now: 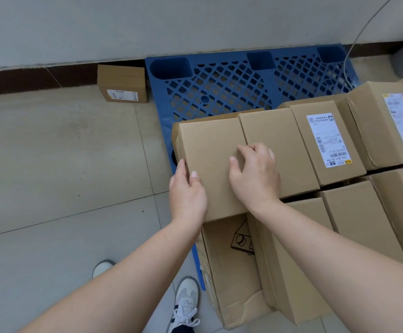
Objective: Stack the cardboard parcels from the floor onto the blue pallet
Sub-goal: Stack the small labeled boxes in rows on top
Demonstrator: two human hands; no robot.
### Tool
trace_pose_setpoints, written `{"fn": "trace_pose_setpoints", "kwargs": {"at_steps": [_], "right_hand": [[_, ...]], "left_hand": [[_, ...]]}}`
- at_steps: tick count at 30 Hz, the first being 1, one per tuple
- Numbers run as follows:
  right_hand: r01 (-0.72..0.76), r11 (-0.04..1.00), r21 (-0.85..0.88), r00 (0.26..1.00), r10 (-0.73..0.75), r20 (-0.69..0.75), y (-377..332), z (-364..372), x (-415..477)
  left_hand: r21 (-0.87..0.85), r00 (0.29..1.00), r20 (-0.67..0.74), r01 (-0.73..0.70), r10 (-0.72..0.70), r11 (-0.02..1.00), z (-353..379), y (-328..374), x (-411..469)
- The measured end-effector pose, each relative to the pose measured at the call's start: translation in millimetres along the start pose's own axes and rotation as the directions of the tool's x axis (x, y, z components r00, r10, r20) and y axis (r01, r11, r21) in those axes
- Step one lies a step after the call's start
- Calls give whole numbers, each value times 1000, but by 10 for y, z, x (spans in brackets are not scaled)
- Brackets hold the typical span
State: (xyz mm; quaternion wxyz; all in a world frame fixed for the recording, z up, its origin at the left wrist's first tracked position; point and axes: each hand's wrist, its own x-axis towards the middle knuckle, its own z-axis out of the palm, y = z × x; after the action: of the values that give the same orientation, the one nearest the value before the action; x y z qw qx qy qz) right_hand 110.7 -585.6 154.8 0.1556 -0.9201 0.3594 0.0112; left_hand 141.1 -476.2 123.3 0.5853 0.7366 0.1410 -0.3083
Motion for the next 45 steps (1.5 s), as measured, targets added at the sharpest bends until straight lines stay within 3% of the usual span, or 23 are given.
{"fn": "trace_pose_setpoints", "kwargs": {"at_steps": [7, 21, 28, 36, 41, 45], "right_hand": [[38, 989, 146, 997, -28, -70, -447, -7, 217], [57, 906, 420, 988, 10, -157, -2144, 179, 1003], [141, 891, 432, 985, -81, -153, -2734, 507, 1535], [182, 917, 354, 983, -178, -45, -3047, 1251, 2623], [203, 926, 318, 963, -248, 108, -3049, 1676, 3241], [219, 946, 241, 946, -266, 187, -3038, 2080, 3659]], "left_hand": [[34, 999, -40, -28, 29, 999, -383, 307, 258], [-43, 979, -172, -119, 110, 992, -1772, 1427, 1350], [-60, 966, -252, -79, 62, 995, -2132, 1622, 2050], [-51, 953, -304, -16, 0, 999, -2092, 1741, 3148], [-60, 927, -363, 81, -97, 995, -1904, 1677, 3853], [-56, 915, -392, 77, -93, 995, -1830, 1542, 4334]]}}
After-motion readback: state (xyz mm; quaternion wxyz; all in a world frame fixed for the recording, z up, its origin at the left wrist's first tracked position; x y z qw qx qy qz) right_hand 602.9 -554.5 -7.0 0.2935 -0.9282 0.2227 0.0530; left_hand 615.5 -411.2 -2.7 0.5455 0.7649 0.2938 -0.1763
